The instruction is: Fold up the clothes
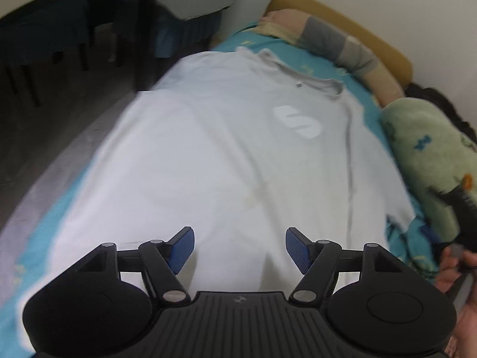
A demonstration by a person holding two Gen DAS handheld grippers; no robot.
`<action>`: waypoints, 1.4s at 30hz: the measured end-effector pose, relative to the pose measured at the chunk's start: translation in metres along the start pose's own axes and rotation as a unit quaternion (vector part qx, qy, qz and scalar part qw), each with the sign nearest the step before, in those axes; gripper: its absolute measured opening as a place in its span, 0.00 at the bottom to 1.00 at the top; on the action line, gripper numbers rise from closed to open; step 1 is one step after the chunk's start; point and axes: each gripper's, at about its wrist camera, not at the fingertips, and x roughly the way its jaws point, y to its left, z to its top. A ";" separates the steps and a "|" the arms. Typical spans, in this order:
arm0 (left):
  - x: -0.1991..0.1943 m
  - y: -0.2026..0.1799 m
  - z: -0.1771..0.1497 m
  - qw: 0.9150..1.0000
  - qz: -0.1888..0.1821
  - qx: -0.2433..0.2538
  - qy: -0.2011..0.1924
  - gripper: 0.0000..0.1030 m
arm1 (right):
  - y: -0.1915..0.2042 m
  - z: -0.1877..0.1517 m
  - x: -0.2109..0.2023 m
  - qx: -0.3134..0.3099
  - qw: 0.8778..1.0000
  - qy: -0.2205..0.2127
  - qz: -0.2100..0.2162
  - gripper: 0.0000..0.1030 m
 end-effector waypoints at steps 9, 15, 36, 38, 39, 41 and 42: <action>0.073 0.022 -0.012 0.999 -0.028 0.020 0.006 0.69 | -0.009 -0.014 -0.009 0.120 0.993 -0.013 0.008 0.78; 0.096 0.061 -0.013 0.999 -0.039 0.005 0.006 0.69 | 0.008 -0.030 0.000 0.085 0.996 0.019 0.002 0.78; 0.060 0.021 -0.040 0.983 -0.151 0.098 -0.022 0.63 | 0.008 -0.005 0.019 0.029 0.998 -0.061 -0.005 0.09; 0.054 0.013 -0.050 0.977 -0.180 0.115 -0.005 0.63 | 0.015 0.005 0.007 0.007 0.997 -0.083 -0.003 0.08; 0.051 0.010 -0.056 0.973 -0.196 0.121 0.009 0.63 | 0.018 0.010 0.002 -0.005 0.995 -0.095 -0.007 0.08; 0.049 0.004 -0.070 0.965 -0.220 0.134 0.045 0.63 | 0.019 0.018 -0.004 -0.025 0.994 -0.105 -0.019 0.08; 0.050 0.001 -0.077 0.962 -0.227 0.140 0.065 0.63 | 0.020 0.022 -0.005 -0.034 0.993 -0.108 -0.026 0.08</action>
